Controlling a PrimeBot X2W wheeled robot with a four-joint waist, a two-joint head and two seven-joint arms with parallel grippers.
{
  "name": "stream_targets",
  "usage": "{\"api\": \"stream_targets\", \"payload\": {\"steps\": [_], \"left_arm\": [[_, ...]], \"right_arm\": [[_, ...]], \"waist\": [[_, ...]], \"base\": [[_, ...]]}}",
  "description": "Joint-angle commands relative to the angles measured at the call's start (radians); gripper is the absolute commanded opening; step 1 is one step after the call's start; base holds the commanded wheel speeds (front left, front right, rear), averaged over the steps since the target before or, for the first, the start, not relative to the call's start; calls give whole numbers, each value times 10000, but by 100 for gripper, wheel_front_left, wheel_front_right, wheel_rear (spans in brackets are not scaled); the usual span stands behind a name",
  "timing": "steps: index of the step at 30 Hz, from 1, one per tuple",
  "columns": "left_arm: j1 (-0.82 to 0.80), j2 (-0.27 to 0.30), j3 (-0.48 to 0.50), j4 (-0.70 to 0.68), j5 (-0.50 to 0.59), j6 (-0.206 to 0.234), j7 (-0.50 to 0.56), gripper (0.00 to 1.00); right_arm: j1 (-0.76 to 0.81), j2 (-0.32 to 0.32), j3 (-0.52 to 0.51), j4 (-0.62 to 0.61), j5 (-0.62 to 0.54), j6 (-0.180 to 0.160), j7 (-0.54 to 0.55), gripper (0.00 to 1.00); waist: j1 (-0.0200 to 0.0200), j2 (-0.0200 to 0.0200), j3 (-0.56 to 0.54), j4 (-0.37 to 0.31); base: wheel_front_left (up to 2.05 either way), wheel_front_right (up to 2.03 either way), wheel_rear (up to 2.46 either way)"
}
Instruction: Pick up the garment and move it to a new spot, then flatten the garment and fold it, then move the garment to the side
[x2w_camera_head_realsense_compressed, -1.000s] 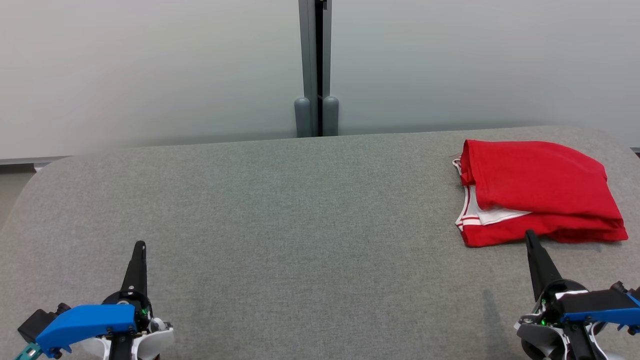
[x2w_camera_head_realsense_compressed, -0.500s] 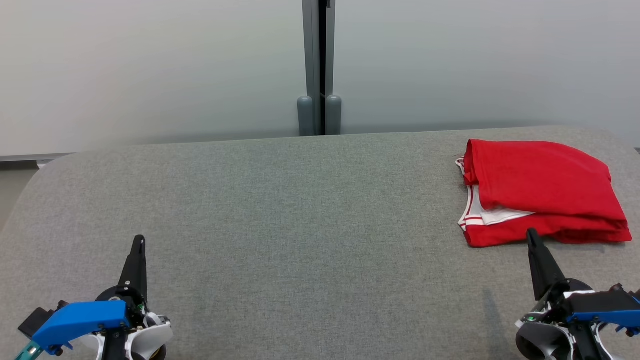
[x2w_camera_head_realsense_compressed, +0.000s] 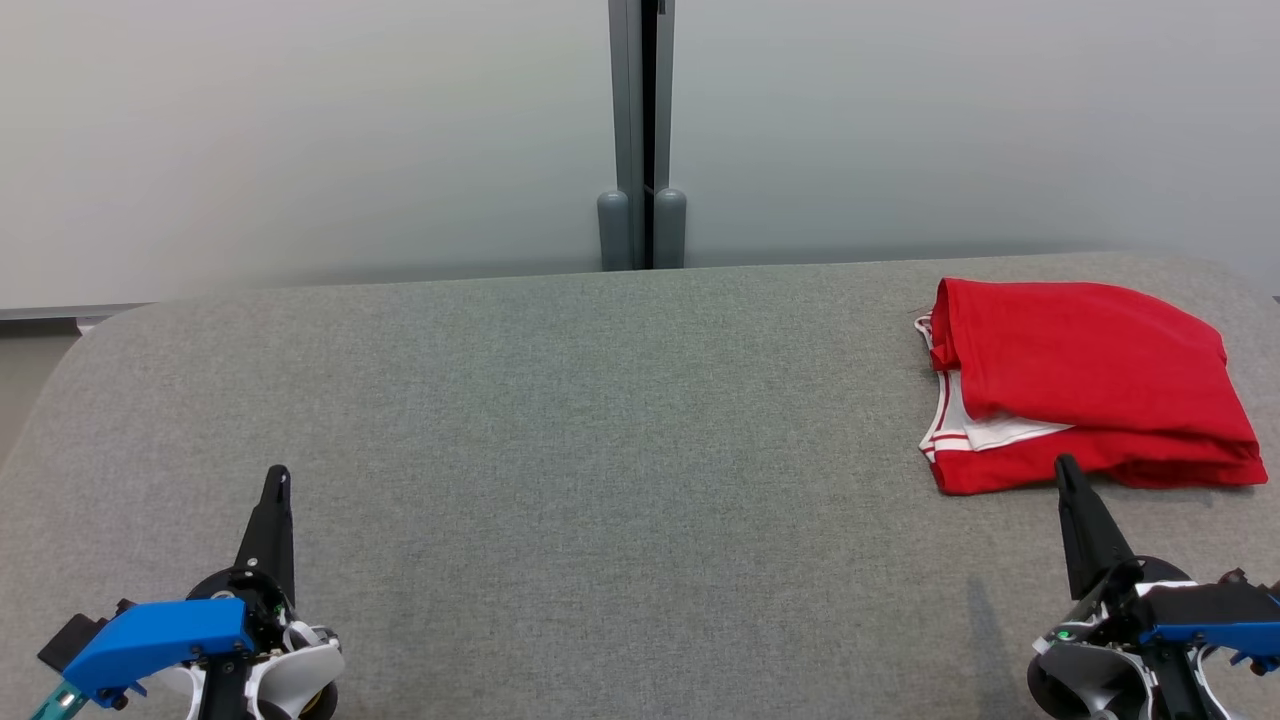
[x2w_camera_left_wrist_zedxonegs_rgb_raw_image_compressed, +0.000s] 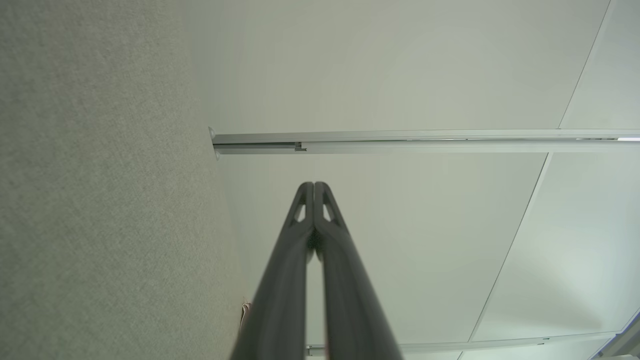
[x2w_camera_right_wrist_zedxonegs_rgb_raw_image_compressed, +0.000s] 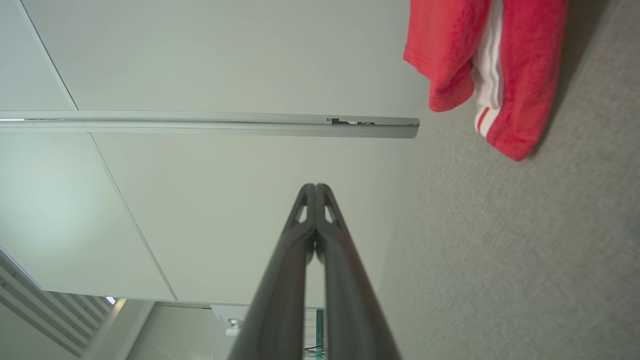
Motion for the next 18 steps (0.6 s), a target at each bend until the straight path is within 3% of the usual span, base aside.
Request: {"api": "stream_targets", "payload": {"steps": [1,18], "left_arm": [[-93,-9,25,-30,-29,-28,42,0],[-92,-10,23,-32,-31,-28,40,0]], "right_arm": [[123,21,-26,-37,23,0,34,0],[121,20,-24,-37,24,0,32,0]], "waist": [[0,-1,0,-1],[0,-1,0,-1]], "base": [[0,0,0],[0,0,0]]}}
